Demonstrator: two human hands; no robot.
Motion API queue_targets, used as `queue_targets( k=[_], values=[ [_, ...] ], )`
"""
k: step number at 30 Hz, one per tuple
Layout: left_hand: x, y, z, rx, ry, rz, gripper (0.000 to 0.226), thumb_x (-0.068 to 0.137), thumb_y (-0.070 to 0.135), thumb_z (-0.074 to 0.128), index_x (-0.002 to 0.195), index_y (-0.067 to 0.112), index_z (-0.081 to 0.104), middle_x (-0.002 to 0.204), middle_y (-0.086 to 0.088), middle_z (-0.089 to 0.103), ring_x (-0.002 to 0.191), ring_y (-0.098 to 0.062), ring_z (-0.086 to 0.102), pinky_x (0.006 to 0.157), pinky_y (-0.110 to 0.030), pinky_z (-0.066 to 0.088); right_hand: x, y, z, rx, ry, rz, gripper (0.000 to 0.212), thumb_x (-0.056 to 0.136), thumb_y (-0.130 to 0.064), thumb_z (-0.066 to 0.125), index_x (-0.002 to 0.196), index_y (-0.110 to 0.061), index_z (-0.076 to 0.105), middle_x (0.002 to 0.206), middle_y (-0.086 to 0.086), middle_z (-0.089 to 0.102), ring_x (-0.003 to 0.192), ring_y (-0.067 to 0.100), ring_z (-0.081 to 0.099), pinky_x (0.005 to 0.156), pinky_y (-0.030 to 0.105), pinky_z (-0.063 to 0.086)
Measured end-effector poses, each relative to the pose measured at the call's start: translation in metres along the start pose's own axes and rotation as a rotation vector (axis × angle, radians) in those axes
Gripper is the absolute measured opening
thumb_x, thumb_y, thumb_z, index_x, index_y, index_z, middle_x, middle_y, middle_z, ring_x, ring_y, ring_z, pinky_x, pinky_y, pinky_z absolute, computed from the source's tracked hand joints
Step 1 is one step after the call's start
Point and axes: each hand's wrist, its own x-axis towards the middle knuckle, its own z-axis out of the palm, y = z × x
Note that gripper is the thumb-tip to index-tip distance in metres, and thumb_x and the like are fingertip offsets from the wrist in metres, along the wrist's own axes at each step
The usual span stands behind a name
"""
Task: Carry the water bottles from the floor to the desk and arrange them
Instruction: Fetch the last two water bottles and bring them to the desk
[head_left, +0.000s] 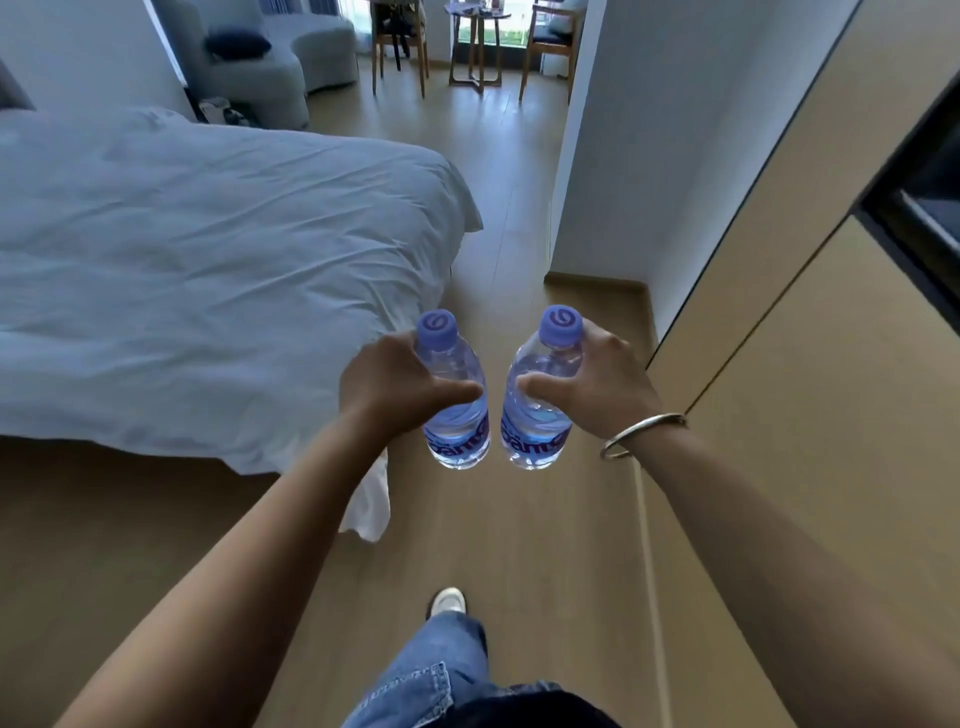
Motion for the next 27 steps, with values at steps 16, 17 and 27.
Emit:
queue_targets(
  k=[16, 17, 27],
  values=[
    [0.270, -0.036, 0.012, 0.068, -0.056, 0.045, 0.041, 0.049, 0.052, 0.078, 0.053, 0.034, 0.042, 0.050, 0.021, 0.041, 0.055, -0.008, 0.043, 0.046, -0.015, 0.026, 0.260, 0.030, 0.044, -0.023, -0.021, 0.071, 0.034, 0.065, -0.038, 0.077, 0.088, -0.032, 0.052, 0.079, -0.009, 0.061, 0.075, 0.016, 0.061, 0.073, 0.034, 0.053],
    [0.285, -0.036, 0.017, 0.074, -0.062, 0.041, 0.041, 0.049, 0.052, 0.078, 0.053, 0.034, 0.041, 0.050, 0.020, 0.041, 0.056, -0.009, 0.044, 0.046, -0.016, 0.027, 0.276, 0.035, 0.045, -0.021, -0.031, 0.077, 0.035, 0.065, -0.038, 0.077, 0.089, -0.031, 0.053, 0.082, -0.007, 0.063, 0.077, 0.017, 0.062, 0.076, 0.037, 0.054],
    [0.491, -0.008, 0.069, 0.100, -0.092, 0.000, 0.037, 0.052, 0.051, 0.076, 0.051, 0.033, 0.043, 0.049, 0.019, 0.042, 0.057, -0.010, 0.047, 0.047, -0.016, 0.027, 0.497, 0.098, 0.035, 0.007, -0.125, 0.051, 0.034, 0.067, -0.033, 0.077, 0.094, -0.025, 0.057, 0.089, -0.001, 0.067, 0.082, 0.021, 0.064, 0.081, 0.043, 0.054]
  ],
)
